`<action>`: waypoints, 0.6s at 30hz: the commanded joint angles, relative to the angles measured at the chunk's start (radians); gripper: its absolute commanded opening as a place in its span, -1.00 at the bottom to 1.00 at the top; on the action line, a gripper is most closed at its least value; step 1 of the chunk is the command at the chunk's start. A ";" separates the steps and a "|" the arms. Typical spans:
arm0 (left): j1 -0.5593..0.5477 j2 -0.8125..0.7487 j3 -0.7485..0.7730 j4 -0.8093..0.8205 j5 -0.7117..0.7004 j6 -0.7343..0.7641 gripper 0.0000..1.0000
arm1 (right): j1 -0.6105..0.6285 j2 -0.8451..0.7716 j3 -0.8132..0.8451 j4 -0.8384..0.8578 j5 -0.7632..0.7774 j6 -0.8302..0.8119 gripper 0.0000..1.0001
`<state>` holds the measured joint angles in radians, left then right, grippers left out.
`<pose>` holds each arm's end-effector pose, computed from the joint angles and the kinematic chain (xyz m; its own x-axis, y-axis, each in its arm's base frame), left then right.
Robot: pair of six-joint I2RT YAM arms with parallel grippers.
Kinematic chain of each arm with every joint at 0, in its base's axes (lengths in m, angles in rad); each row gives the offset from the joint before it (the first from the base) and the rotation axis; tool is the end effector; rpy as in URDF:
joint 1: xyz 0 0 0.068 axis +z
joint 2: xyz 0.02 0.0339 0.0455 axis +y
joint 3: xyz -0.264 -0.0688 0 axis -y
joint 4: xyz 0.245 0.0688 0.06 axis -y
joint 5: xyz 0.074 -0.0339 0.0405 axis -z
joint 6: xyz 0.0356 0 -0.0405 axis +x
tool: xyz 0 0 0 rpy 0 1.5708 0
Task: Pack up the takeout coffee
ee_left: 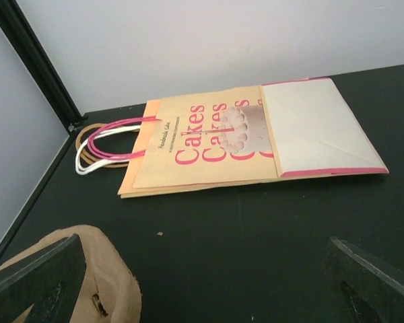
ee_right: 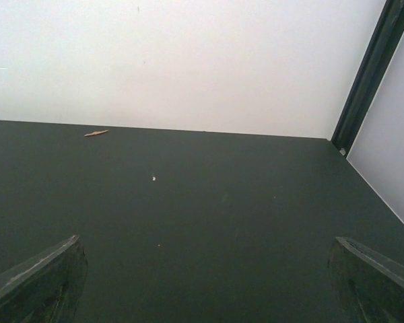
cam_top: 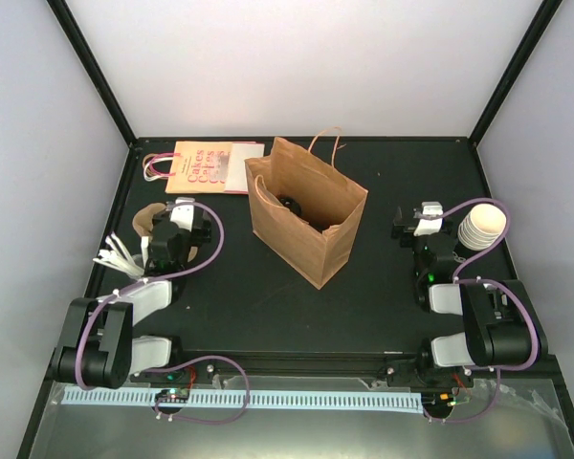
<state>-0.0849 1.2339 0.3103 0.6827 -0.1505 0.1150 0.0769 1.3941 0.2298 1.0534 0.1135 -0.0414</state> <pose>0.2340 -0.0146 0.1773 -0.2432 0.1346 -0.9606 -0.0336 0.9886 0.1470 0.2339 0.0140 0.1600 -0.1117 -0.0499 -0.9925 0.0313 0.9981 -0.0537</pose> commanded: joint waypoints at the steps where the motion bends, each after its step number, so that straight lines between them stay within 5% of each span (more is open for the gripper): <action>1: 0.012 0.034 0.076 0.008 0.032 0.004 0.98 | -0.008 0.003 0.014 0.036 0.012 0.012 1.00; 5: 0.018 0.041 0.075 0.038 0.064 -0.015 0.98 | -0.009 0.002 0.013 0.038 0.013 0.012 1.00; 10: 0.025 0.194 -0.076 0.472 0.110 0.000 0.97 | -0.009 0.002 0.013 0.037 0.013 0.012 1.00; 14: 0.033 0.147 -0.008 0.255 0.093 -0.035 0.98 | -0.009 0.002 0.014 0.035 0.010 0.013 1.00; 18: 0.037 0.156 -0.013 0.282 0.094 -0.031 0.97 | -0.009 0.002 0.016 0.034 0.009 0.012 1.00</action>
<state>-0.0586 1.4067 0.2615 0.9276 -0.0818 0.1013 0.0761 1.3941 0.2298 1.0527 0.1135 -0.0391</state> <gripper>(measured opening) 0.988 0.999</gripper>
